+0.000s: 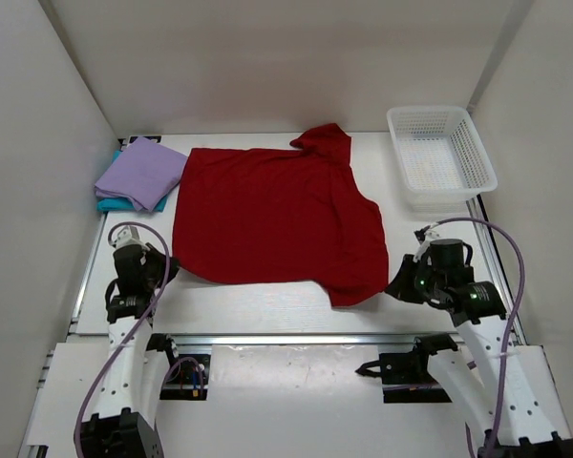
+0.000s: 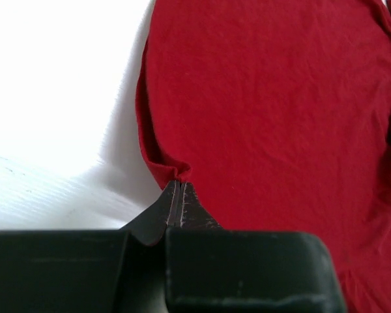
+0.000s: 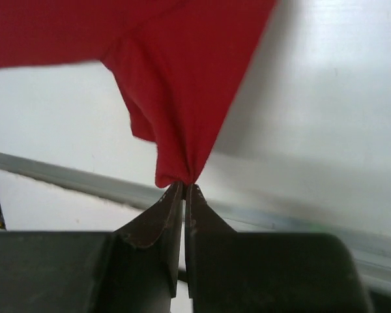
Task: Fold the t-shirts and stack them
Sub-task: Flatten out the tshirt, then grap the side of the flattened tshirt closest away from the robot with both arms
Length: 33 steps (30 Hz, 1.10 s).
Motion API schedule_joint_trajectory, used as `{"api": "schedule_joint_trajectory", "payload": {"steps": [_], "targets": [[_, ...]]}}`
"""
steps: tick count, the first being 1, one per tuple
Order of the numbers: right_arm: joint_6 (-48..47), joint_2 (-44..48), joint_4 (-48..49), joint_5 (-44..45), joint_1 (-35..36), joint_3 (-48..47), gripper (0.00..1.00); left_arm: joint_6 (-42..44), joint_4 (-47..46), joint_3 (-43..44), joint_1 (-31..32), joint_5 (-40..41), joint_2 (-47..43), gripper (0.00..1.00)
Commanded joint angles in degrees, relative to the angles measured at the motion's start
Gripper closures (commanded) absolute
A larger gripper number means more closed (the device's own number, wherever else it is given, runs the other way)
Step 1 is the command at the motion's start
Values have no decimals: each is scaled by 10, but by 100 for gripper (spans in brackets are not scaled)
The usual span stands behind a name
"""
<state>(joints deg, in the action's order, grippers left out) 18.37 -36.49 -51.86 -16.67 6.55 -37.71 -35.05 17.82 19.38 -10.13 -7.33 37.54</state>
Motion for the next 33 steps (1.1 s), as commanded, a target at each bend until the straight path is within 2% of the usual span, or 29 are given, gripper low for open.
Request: {"api": "schedule_joint_trajectory", "payload": {"steps": [1, 3, 6, 10, 12, 14, 19, 22, 23, 24, 26, 29, 33], "targets": [[44, 46, -84, 73, 45, -47, 100, 32, 42, 43, 11, -17, -19, 100], [61, 69, -130, 163, 65, -63, 100, 26, 35, 41, 11, -31, -12, 100], [76, 64, -136, 182, 88, -56, 100, 7, 7, 30, -5, -69, 3, 100], [75, 48, -99, 136, 91, -6, 100, 1, 8, 29, -10, -49, 10, 100], [30, 20, -84, 99, 29, -10, 100, -11, -22, 13, -16, -74, 22, 100], [12, -5, -48, 60, -2, -22, 100, -33, -51, 5, -30, -97, 35, 100], [30, -148, 92, 43, 22, -60, 100, -84, -121, 21, -38, -118, 89, 100], [39, -249, 161, 29, 20, -131, 100, -109, -169, 40, -21, -103, 138, 100], [27, -377, 187, 25, 6, -227, 100, -142, -224, 53, -26, -93, 198, 100], [27, -379, 187, 36, 6, -228, 100, -147, -225, 53, -26, -101, 199, 100], [26, -432, 203, 14, -18, -288, 100, -160, -244, 69, -25, -95, 257, 100], [30, -530, 222, -5, -33, -362, 100, -165, -256, 127, -39, -98, 324, 100], [23, -611, 209, -6, -33, -479, 100, -154, -251, 187, -59, -84, 389, 100]]}}
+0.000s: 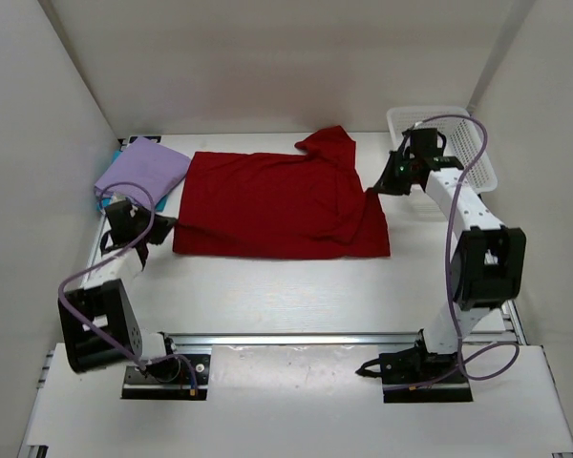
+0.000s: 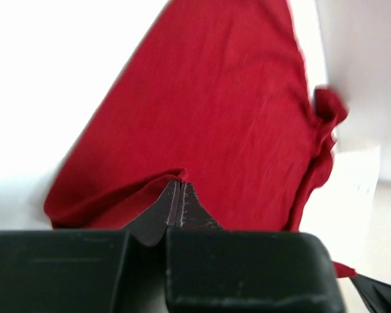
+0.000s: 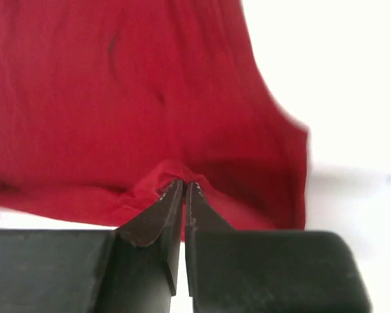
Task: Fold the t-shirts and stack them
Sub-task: Grap the side of the flattened tshirt closest away from the robot with both arms, then fold the flattened tshirt in 1/3 of the way
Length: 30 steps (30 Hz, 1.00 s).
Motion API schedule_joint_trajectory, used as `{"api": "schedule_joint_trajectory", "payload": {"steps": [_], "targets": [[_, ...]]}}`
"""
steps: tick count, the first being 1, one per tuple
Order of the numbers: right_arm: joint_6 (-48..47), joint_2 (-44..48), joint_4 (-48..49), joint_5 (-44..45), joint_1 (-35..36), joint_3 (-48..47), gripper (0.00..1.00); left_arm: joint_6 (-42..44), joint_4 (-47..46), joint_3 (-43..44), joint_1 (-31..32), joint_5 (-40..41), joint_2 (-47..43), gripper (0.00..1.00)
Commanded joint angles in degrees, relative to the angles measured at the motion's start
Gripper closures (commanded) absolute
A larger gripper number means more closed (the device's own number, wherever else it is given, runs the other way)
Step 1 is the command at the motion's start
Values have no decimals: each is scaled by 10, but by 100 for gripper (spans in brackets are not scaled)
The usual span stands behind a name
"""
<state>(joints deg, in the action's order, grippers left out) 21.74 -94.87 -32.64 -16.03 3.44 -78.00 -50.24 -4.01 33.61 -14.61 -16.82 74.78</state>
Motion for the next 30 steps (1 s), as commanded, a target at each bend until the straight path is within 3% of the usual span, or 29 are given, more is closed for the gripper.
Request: {"api": "schedule_joint_trajectory", "payload": {"steps": [1, 4, 11, 12, 13, 15, 18, 19, 20, 22, 23, 25, 27, 30], "targets": [[-13, -59, 0, -15, -5, -95, 100, 1, -31, 64, -9, 12, 40, 100], [-28, -126, -25, -4, -4, -187, 100, 22, -14, 113, -3, 29, 100, 100], [-47, -254, -76, 2, -7, -305, 100, 51, 3, 184, 16, 34, 216, 98], [-50, -268, -79, 1, -5, -317, 100, 52, 1, 190, 17, 32, 225, 93], [-50, -276, -82, 8, -2, -333, 100, 47, 1, 191, 13, 19, 229, 79], [-49, -288, -92, 19, -5, -356, 100, 47, -7, 197, 8, 0, 229, 60], [-46, -276, -91, 22, 2, -381, 82, 55, -2, 185, 12, 6, 186, 47], [-43, -256, -93, 29, 3, -377, 68, 60, 1, 171, 12, 11, 157, 47], [-40, -245, -86, 31, 9, -349, 61, 59, -4, 160, 13, 13, 123, 48], [-25, -164, -47, 46, 21, -269, 60, 66, -7, 98, 19, 32, 66, 51], [-7, -107, 40, 42, 26, -182, 61, 66, -6, 62, 23, 44, 30, 53], [27, -27, 131, 21, 28, -40, 76, 59, -16, -3, 16, 50, -15, 55], [73, 42, 217, -10, 22, 126, 100, 53, -28, -66, 2, 50, -52, 56], [93, 123, 288, -3, 10, 271, 100, 52, -29, -97, -26, 26, -58, 52]]}}
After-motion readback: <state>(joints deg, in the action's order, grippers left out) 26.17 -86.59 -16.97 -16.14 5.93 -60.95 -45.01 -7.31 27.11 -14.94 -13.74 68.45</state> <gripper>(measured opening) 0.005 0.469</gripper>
